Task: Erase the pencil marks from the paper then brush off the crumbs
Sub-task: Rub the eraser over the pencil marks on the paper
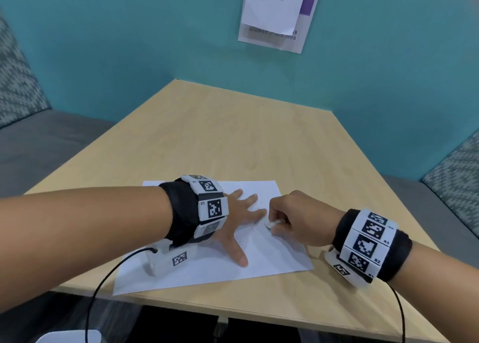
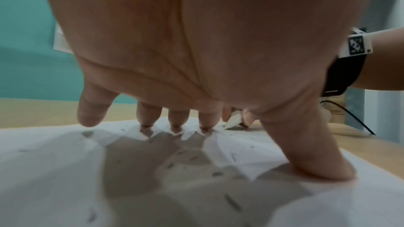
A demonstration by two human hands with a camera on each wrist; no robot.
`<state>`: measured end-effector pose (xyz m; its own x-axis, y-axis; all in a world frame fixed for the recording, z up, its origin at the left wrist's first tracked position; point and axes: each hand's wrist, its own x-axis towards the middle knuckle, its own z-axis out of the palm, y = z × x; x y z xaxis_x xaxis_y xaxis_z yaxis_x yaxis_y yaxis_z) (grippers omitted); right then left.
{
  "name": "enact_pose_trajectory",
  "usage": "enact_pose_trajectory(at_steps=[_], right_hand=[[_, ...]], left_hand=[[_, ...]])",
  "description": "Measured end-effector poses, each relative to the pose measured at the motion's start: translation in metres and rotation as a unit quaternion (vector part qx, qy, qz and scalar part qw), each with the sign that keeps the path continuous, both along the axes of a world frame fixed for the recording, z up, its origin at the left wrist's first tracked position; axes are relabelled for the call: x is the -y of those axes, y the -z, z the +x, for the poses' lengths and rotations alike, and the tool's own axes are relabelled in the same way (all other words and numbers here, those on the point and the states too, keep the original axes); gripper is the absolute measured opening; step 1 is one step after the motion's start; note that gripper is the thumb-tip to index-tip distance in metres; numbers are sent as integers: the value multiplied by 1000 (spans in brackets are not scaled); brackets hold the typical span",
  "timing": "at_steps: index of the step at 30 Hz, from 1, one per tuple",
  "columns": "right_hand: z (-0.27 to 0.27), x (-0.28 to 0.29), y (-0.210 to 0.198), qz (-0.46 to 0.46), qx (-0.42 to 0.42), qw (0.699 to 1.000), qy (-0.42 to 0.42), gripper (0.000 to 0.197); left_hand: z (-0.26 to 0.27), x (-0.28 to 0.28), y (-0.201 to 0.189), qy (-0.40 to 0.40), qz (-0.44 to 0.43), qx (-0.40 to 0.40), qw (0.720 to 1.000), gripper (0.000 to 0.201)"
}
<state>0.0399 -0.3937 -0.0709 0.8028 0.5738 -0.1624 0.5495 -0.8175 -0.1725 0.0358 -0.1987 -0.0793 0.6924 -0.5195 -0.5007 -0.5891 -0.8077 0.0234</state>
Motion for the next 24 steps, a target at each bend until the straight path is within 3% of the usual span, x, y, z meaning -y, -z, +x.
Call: enact_pose_trajectory(at_steps=[6, 10, 15, 19, 24], right_hand=[[-27, -14, -1, 10, -54, 995, -82, 6], [0, -7, -11, -7, -27, 999, -25, 5], [-9, -21, -8, -14, -84, 993, -81, 5], [15, -12, -13, -14, -46, 999, -14, 10], [-5, -25, -5, -29, -88, 993, -72, 5]], left_hand=[[-4, -2, -2, 9, -21, -3, 1000, 114], [-1, -2, 1, 9, -9, -11, 1000, 115], [-1, -5, 0, 17, -22, -17, 999, 107], [3, -6, 5, 7, -18, -20, 1000, 115], [2, -7, 4, 15, -26, -19, 999, 106]])
